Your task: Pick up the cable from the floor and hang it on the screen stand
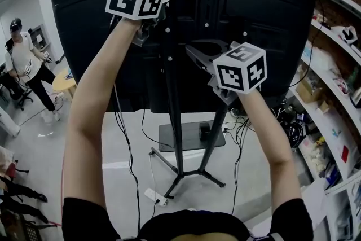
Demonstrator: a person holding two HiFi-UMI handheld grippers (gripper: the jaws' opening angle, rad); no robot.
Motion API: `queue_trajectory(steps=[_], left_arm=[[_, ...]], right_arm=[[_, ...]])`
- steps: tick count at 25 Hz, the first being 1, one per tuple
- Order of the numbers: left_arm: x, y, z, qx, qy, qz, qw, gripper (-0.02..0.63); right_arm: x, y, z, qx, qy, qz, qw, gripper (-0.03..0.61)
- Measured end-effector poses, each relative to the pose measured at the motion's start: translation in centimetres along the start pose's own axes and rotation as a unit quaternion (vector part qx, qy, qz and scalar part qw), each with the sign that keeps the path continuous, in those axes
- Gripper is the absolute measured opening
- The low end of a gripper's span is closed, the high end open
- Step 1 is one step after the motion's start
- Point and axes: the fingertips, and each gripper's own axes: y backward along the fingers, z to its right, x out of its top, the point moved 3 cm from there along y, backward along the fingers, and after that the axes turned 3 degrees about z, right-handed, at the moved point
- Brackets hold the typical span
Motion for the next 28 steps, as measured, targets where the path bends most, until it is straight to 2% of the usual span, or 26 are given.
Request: queue_trajectory(steps=[3, 7, 12, 16, 17, 22, 28], left_arm=[[1.4, -0.7, 1.0, -0.005, -0.014, 0.005, 0.9999, 0.098], [3.0, -1.1, 2.2, -0.021, -0.006, 0.018, 0.9996, 0.097], [2.0, -1.6, 5.4, -0.058, 0.013, 0.025, 0.9979, 0.097], [1.4, -1.6, 6.6, -0.048, -0.035, 0.022, 0.998, 0.097], [1.5, -1.6, 6.5, -0.048, -0.035, 0.022, 0.998, 0.097], [3.0, -1.8, 5.3, -0.058, 0.062, 0.045, 0.9954, 0.097], [3.6, -2.6, 5.8, -0.046, 0.049, 0.034, 0.9972, 0.097]], right_arm=[[0.0, 0.7, 0.5, -0.007, -0.005, 0.004, 1.0, 0.024], [-0.1, 1.3, 0.8, -0.013, -0.006, 0.005, 1.0, 0.024], [-0.6, 1.8, 1.3, -0.027, -0.01, 0.002, 1.0, 0.025], [-0.9, 2.3, 1.8, -0.04, -0.012, 0.001, 0.999, 0.024], [-0.9, 2.4, 1.8, -0.041, -0.011, 0.002, 0.999, 0.025], [-0.8, 3.6, 2.5, -0.057, -0.016, 0.006, 0.998, 0.024], [-0.2, 4.9, 2.9, -0.064, -0.015, 0.019, 0.998, 0.023]])
